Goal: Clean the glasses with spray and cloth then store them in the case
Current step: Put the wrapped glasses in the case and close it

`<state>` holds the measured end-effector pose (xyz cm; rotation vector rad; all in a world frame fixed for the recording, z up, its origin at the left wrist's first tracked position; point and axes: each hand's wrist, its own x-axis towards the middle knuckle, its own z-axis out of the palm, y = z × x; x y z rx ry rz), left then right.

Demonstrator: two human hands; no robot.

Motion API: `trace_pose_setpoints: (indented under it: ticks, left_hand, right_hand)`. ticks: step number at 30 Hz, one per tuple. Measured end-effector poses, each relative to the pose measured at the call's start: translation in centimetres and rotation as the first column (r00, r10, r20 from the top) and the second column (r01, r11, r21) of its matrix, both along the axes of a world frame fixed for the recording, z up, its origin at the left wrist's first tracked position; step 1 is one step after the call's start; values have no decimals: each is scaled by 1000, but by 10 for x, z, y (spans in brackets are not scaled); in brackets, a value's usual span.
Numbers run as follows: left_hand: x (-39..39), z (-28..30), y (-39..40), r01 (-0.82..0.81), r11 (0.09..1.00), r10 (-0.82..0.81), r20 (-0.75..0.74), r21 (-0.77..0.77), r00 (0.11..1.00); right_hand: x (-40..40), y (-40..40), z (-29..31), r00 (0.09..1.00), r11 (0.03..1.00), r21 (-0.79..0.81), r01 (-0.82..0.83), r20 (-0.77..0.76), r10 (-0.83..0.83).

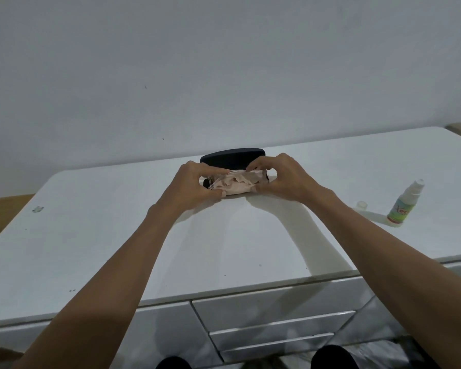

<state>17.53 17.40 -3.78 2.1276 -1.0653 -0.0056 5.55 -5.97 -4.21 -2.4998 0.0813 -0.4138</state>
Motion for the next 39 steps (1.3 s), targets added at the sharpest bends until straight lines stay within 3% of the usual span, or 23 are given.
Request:
trace_pose_setpoints:
  ticks: [9,20,39]
  left_hand:
    - [11,-8,-7,-15,998,9,107,56,994]
    - [8,-19,-15,-134,990,121,203,52,972]
    - [-1,-21,-14,-154,987,141,216,46,966]
  right_hand:
    - [18,-6,1,999,996,-82,-19,-33,16]
    - [23,3,-9,993,986,-139,91,84,-80]
    - [27,20,-18,963,944,-221,246,170,-211]
